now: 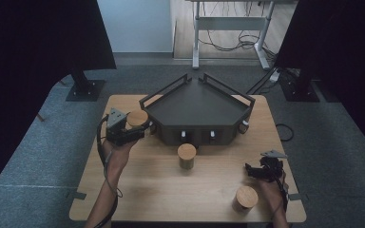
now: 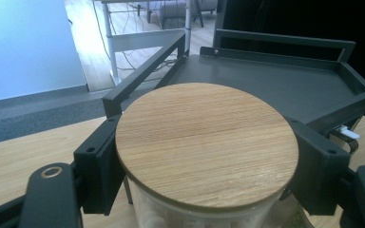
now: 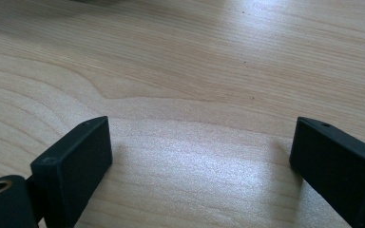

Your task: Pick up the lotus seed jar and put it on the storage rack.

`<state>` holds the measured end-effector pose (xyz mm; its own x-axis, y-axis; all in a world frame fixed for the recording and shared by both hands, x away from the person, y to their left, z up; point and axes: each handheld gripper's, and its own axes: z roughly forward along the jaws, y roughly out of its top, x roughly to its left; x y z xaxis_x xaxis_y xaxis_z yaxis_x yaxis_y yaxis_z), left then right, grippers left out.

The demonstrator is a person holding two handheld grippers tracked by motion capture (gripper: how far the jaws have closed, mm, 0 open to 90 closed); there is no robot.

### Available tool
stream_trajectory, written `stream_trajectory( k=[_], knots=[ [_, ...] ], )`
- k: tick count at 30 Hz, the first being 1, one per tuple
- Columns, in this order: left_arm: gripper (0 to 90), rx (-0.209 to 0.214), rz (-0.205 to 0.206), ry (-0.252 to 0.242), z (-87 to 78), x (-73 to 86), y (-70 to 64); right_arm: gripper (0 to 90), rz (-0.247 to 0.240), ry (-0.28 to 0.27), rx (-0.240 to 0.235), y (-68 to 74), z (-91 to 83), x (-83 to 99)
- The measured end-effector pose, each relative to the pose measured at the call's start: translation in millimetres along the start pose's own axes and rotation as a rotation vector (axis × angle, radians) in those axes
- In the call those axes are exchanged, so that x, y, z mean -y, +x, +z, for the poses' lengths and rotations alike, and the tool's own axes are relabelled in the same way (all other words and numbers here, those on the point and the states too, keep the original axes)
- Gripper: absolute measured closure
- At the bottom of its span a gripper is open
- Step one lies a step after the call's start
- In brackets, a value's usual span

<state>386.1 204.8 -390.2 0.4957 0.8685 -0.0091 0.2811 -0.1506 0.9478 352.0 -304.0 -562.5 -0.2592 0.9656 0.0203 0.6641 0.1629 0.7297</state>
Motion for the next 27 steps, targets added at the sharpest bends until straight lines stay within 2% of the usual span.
stream_trajectory(
  k=[27],
  knots=[
    [23.9, -0.003, 0.015, 0.002, 16.5, -13.3, -1.6, 6.1, -0.004, -0.001, -0.004, 0.3, 0.1, 0.0]
  ],
)
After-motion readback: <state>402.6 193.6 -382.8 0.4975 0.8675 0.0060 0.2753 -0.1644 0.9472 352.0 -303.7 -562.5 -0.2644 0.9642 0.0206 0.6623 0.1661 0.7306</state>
